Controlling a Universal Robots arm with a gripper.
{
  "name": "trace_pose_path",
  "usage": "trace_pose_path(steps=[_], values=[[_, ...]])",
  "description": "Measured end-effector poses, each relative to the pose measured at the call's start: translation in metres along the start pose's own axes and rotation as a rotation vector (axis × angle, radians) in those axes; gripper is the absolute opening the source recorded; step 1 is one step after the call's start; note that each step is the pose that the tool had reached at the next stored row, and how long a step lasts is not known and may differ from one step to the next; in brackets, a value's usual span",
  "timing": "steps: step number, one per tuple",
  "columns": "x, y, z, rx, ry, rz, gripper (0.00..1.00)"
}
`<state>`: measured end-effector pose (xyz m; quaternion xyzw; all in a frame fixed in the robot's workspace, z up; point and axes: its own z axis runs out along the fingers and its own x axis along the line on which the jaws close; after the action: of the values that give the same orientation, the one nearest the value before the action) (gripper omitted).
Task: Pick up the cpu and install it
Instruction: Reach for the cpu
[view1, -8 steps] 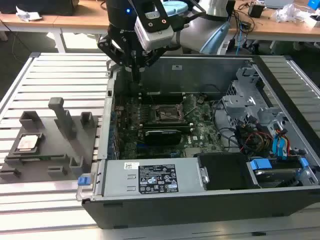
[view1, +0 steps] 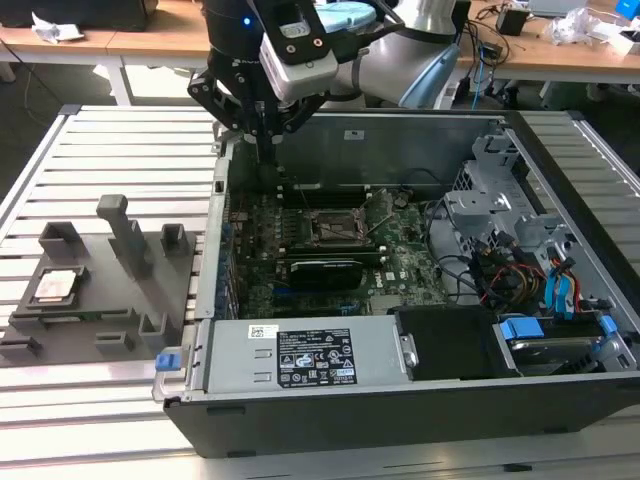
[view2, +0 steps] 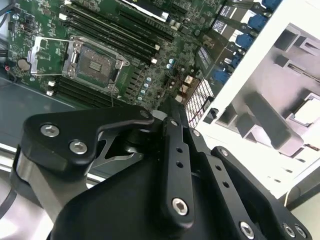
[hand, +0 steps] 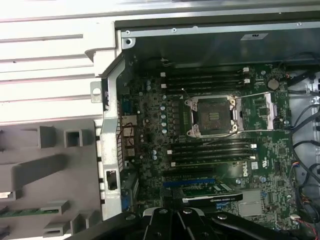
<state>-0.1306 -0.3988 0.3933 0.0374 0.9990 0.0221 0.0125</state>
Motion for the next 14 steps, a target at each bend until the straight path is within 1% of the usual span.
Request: trace_pose_path(steps=[5, 10, 14], values=[[0.0068, -0.0005, -0.0001, 0.0003, -0.0002, 0.000, 0.11], [0.0175, -0.0013, -0.0004, 0.0004, -0.0001, 0.000, 0.11], [0.0209, -0.0015, -0.0004, 0.0003, -0.0001, 0.000, 0.11]])
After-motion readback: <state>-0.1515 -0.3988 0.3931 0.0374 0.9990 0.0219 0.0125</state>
